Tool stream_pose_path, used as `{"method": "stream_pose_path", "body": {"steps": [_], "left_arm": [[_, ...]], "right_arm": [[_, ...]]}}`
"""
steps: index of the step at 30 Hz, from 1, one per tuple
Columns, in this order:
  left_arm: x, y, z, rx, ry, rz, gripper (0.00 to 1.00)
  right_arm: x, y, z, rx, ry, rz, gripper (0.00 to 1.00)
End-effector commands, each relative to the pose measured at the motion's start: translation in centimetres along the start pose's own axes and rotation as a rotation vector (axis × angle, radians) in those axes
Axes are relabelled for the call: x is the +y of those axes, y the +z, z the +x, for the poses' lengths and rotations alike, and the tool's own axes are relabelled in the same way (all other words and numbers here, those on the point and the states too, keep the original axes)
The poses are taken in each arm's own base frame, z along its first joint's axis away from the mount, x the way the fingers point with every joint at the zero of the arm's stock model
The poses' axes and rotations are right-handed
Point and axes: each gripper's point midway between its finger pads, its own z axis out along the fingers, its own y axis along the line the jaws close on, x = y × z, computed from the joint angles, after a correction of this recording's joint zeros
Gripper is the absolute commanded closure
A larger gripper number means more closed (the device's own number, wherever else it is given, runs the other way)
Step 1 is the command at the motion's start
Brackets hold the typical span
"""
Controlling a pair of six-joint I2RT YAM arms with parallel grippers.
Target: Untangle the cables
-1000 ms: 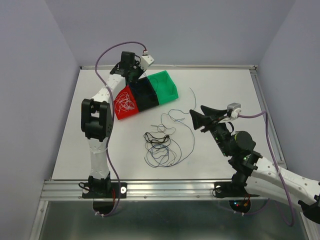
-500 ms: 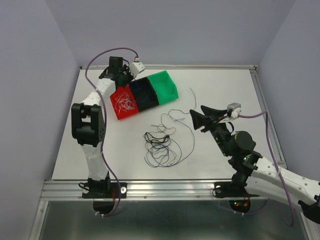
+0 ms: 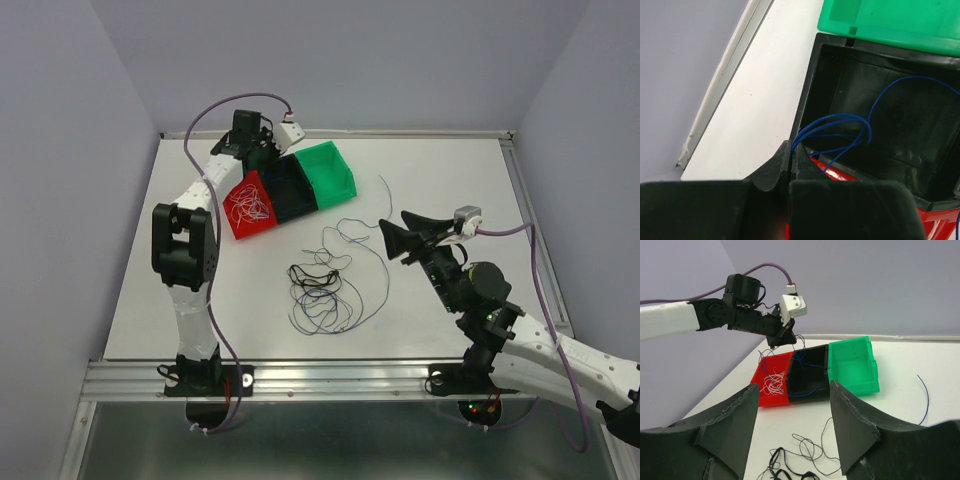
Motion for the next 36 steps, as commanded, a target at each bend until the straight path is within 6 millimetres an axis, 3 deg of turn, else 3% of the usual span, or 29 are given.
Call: {"method": "stream_pose_path", "body": {"steps": [1,7,11,15,18,22,28,29,31,34,35,36], "left_arm": [[0.5,-0.3,-3.8,-0.052,0.01,-0.056,1.0],[-0.6,1.3,-5.0,-0.029,0.012,-0.101,1.0],[-1.2,3.3,-3.6,0.016,-0.016,-0.091,1.0],[-3.4,5.3,-1.2,0.063,-0.028,-0.036,1.0],[-3.7,5.7,-0.2,0.084,-0.043,-0.038,1.0],[-2.2,4.7,-0.7,0.061,-0.058,-0.055,1.0],[-0.2,1.9,-3.2,-0.003,-0.043,-0.087,0.72],[0.1,1.4,-3.7,-0.016,-0.042,-0.091,0.59],[0.4,0.3,-4.5,-0.038,-0.04,-0.096,0.47],[1.1,-1.3,-5.5,-0.073,-0.055,-0.109,0.18],[1.8,-2.3,-6.0,-0.104,-0.069,-0.118,0.11],[2.1,-2.9,-6.3,-0.121,-0.074,-0.122,0.11]], "right_arm": [[0.1,-0.1,-0.3,-0.02,0.015,-0.007,0.36],[0.1,-0.2,-0.5,-0.023,0.018,-0.011,0.36],[0.1,-0.3,-0.6,-0.026,0.02,-0.008,0.36],[0.2,-0.4,-0.8,-0.03,0.022,-0.015,0.36],[0.2,-0.4,-0.9,-0.032,0.024,-0.018,0.36],[0.2,-0.4,-0.7,-0.029,0.022,-0.015,0.36],[0.1,-0.3,-0.6,-0.026,0.019,-0.01,0.36],[0.1,-0.3,-0.7,-0.029,0.021,-0.01,0.36],[0.1,-0.3,-0.6,-0.025,0.018,-0.008,0.36],[0.1,0.0,-0.1,-0.011,0.014,-0.005,0.36],[0.2,0.0,0.0,-0.008,0.013,-0.006,0.36],[0.2,0.1,0.2,-0.002,0.01,-0.008,0.36]]}}
